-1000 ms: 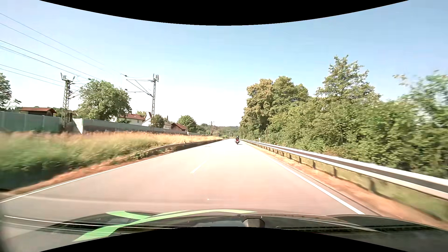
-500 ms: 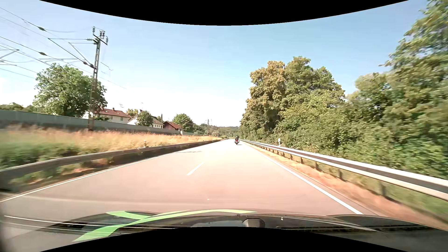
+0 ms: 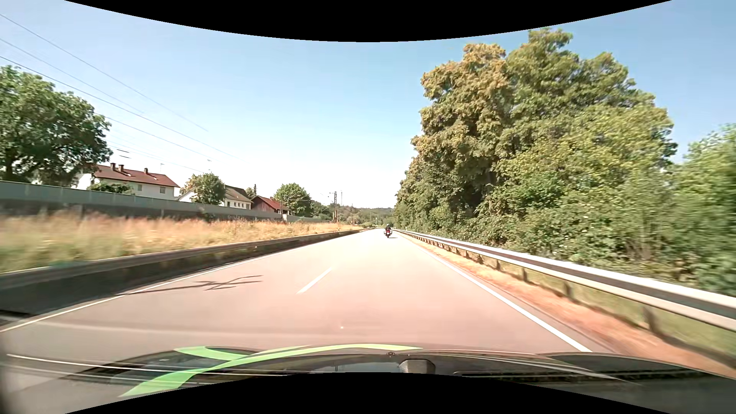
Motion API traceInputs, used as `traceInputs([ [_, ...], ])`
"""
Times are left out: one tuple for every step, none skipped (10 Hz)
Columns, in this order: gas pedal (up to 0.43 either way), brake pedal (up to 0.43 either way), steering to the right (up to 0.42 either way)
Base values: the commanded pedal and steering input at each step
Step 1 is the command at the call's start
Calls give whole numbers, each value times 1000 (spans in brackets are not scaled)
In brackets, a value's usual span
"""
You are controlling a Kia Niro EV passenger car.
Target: Follow the waypoints while adhering to traffic rules and regulations
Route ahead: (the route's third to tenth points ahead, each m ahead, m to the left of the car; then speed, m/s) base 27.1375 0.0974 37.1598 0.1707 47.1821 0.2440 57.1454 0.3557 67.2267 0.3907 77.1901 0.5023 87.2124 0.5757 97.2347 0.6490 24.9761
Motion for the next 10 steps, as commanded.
traceInputs([
  [189, 0, -2],
  [189, 0, -3],
  [169, 0, -3],
  [169, 0, -3],
  [169, 0, -3],
  [177, 0, -3],
  [209, 0, -3],
  [220, 0, -3],
  [228, 0, -3],
  [228, 0, -3],
])
